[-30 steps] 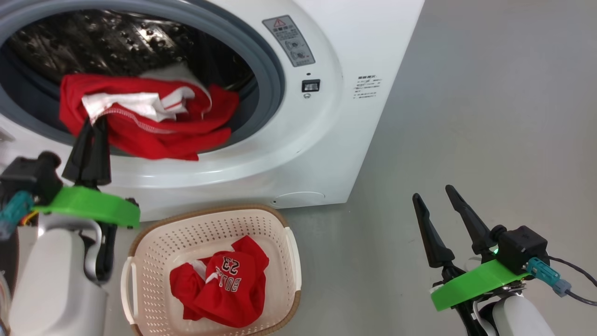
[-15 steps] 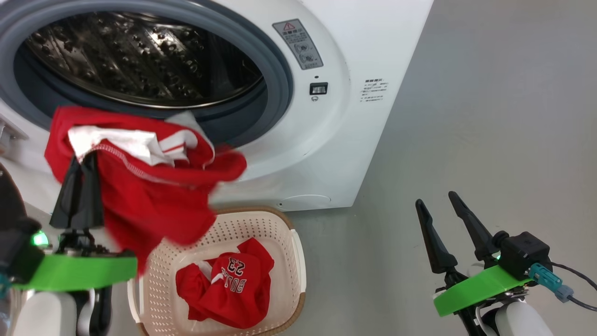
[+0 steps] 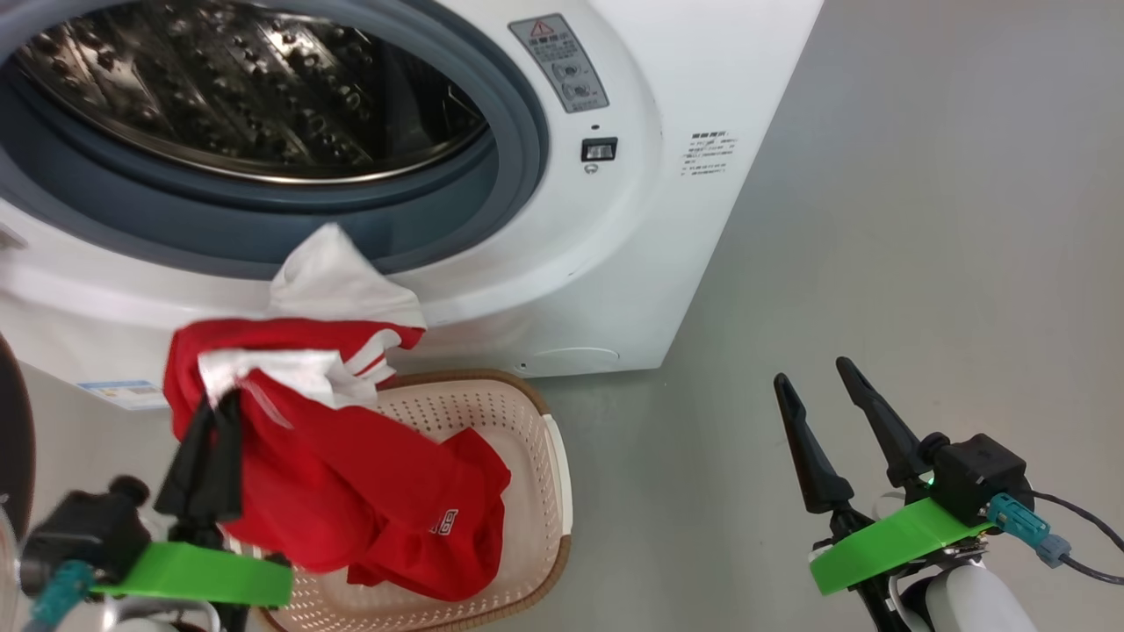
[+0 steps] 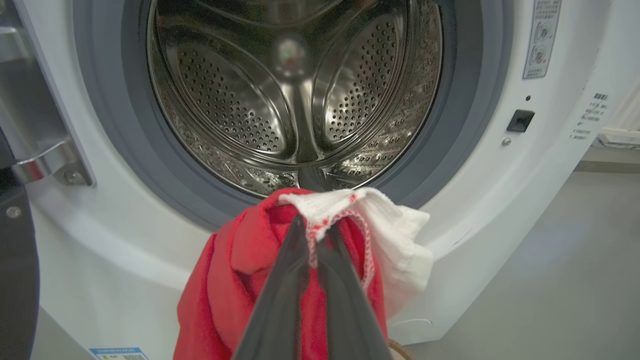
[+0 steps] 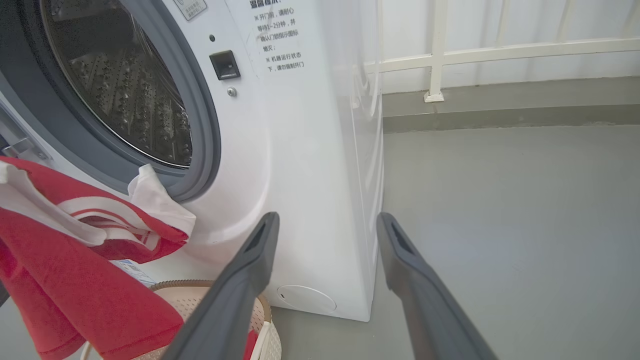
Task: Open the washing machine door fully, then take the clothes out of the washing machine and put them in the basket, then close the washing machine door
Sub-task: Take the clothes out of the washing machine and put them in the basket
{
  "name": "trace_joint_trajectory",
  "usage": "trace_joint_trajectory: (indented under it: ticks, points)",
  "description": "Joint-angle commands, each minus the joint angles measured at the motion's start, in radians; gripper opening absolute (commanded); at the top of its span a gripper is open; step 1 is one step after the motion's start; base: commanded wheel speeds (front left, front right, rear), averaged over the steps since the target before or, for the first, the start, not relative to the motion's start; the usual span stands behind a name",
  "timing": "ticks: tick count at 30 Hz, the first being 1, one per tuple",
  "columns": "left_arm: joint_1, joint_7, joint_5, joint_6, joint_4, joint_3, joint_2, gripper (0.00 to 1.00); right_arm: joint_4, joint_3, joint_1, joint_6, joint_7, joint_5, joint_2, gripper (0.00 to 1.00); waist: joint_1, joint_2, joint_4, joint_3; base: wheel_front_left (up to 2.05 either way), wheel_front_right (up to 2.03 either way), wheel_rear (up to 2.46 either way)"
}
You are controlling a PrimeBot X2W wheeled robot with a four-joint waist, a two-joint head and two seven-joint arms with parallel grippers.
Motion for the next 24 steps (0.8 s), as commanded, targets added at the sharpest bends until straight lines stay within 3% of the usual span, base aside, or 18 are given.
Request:
trace_joint_trajectory:
  ticks: [1,11,24]
  points:
    - [-0.007,-0.016,-0.003,-0.002,0.019,0.023,0.018,0.00,-0.026,0.022,-0.018,0.002,-0.005,-0.004,0.003,1.00,0.0000,0.0000,-0.006,0.015,0.00,0.00,0.00]
    - [-0.109,-0.037,-0.012,-0.020,0.345,-0.071,0.042,0.00,-0.030,0.034,-0.044,0.002,-0.005,-0.011,0.022,1.00,0.0000,0.0000,-0.031,0.077,0.00,0.00,0.00]
    - [-0.276,-0.038,-0.079,-0.021,0.638,-0.234,0.087,0.00,-0.045,0.043,-0.095,0.002,-0.005,-0.022,0.045,1.00,0.0000,0.0000,-0.076,0.200,0.00,0.00,0.00]
